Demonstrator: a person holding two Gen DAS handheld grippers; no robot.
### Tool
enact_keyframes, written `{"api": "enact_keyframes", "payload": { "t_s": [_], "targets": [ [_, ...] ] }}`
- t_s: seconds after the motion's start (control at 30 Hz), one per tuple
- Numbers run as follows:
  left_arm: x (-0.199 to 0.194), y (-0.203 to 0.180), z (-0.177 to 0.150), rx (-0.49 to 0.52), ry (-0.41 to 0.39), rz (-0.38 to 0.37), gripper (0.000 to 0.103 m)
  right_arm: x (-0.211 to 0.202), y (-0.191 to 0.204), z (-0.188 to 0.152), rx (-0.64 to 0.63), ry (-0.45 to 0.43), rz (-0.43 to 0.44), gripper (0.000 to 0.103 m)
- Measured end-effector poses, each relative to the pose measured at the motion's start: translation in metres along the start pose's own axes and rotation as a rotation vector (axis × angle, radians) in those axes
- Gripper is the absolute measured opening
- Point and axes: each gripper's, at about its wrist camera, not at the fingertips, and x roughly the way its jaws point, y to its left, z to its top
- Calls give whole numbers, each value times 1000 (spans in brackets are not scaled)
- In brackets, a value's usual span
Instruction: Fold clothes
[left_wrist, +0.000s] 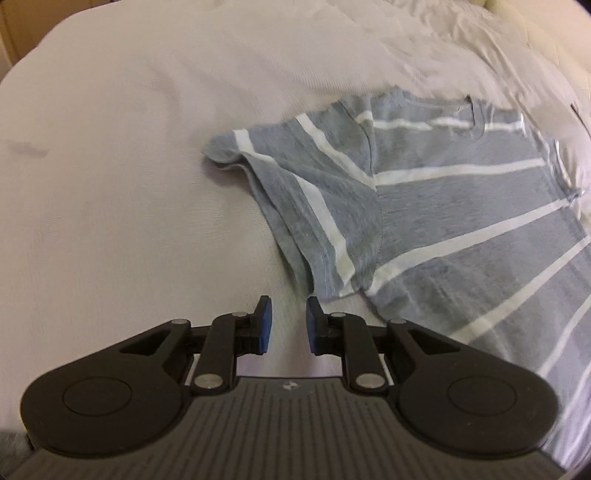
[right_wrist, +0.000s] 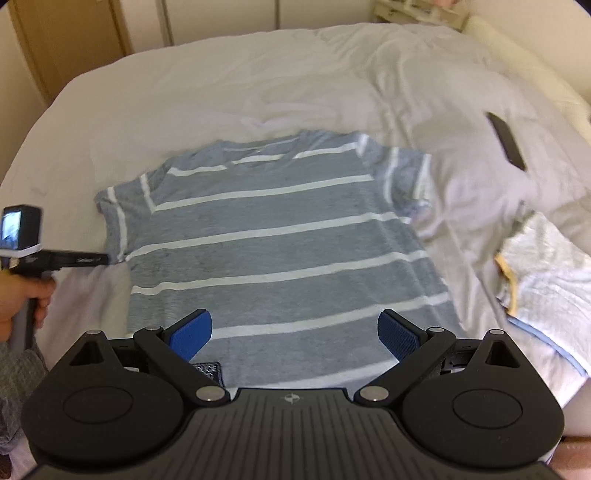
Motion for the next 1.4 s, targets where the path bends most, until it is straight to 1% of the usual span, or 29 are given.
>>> {"api": "enact_keyframes", "payload": {
  "t_s": [0.07, 0.13, 0.17, 0.2, 0.23, 0.3, 0.43, 0.47, 0.53, 0.6, 0.63, 0.67, 0.8, 0.9, 1.1, 1.2, 1.27, 1.4],
  "targets": [
    [-21, -2, -2, -8, -20, 5, 16, -9, -10, -6, 39, -15, -17, 99],
    [-45, -7, -4, -12, -34, 7, 20, -18, -19, -13, 78, -31, -35, 99],
    [-58, -11, -5, -13, -41, 9, 27, -23, -24, -15, 97, -38, -42, 99],
    [-71, -18, -6, -8, -50, 9, 32, -27, -28, -17, 115, -45, -46, 99],
    [-83, -24, -8, -3, -61, 4, 33, -31, -32, -19, 130, -53, -46, 99],
    [-106, -36, -11, 5, -83, -7, 46, -40, -39, -24, 158, -68, -45, 99],
    [-149, -65, -21, 31, -116, -45, 55, -59, -51, -32, 192, -112, -36, 99],
    [-159, -73, -24, 41, -124, -56, 60, -63, -55, -34, 200, -124, -33, 99],
    [-174, -89, -28, 60, -132, -77, 64, -73, -63, -40, 223, -150, -26, 99],
    [-188, -107, -33, 81, -138, -101, 73, -82, -70, -48, 242, -166, -20, 99],
    [-195, -116, -35, 93, -141, -107, 75, -87, -74, -53, 251, -174, -17, 99],
    [-203, -125, -37, 102, -146, -112, 80, -92, -78, -57, 260, -182, -14, 99],
    [-235, -160, -47, 127, -174, -131, 97, -114, -92, -80, 301, -170, -4, 99],
    [-253, -184, -58, 159, -189, -131, 101, -131, -101, -98, 329, -166, 2, 99],
    [-284, -221, -96, 267, -193, -136, 101, -158, -112, -136, 365, -148, -24, 100],
    [-294, -232, -115, 303, -194, -143, 101, -170, -111, -154, 357, -138, -54, 100],
    [-298, -237, -126, 327, -187, -132, 101, -178, -110, -164, 346, -136, -70, 100],
    [-305, -242, -141, 363, -193, -121, 101, -189, -105, -179, 337, -140, -88, 100]
  ]
}}
